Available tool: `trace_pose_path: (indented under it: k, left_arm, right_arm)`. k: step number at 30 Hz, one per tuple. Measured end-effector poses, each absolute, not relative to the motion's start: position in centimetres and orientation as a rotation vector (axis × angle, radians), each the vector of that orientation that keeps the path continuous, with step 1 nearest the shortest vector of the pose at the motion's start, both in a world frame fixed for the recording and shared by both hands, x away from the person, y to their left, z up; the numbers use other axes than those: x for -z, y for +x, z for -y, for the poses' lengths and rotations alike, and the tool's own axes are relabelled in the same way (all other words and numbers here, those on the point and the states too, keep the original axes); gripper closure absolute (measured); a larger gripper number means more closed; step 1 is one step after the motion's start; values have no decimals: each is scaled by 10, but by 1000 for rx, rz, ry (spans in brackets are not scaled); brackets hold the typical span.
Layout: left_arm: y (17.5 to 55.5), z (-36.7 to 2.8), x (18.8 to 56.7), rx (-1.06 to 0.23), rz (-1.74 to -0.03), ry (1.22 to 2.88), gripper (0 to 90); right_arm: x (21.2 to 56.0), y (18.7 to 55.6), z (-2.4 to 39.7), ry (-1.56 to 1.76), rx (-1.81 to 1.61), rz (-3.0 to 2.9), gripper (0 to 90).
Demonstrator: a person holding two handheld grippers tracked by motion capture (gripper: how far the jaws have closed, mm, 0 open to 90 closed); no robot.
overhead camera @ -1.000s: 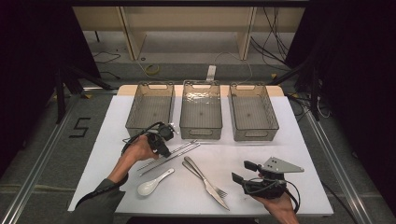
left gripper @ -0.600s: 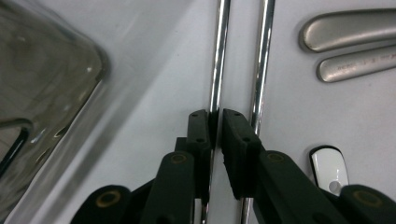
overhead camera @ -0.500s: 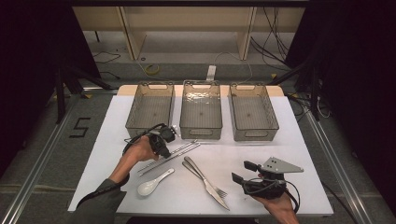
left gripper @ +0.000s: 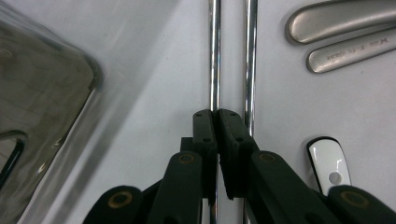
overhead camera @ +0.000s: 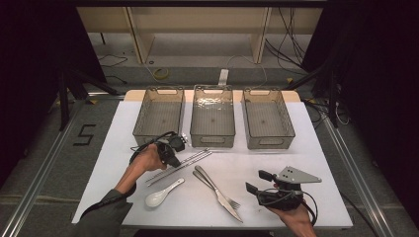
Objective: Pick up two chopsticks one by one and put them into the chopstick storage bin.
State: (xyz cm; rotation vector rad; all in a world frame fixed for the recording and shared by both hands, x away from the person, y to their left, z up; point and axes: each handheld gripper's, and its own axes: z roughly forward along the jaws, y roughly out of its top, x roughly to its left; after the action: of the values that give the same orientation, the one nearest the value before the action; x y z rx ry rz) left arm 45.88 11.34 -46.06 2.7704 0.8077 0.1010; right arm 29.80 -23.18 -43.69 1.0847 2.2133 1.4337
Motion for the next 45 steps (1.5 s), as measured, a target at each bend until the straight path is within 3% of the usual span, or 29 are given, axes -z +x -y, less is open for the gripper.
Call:
trace_pose_path:
  k: [8,25,45]
  left_arm:
    - [457,-117,451,-115,-805,2750,855]
    - [439,-122,394,-164,-724,2654,855]
    - [489,-175,346,-387,-1032,2270,854]
  right_arm:
    - [437,298,232,1098,-1426,-2212,351]
    - [438,299,232,1096,-1426,-2207,347]
    - [436,298,233,1096,-1430,-2207,340]
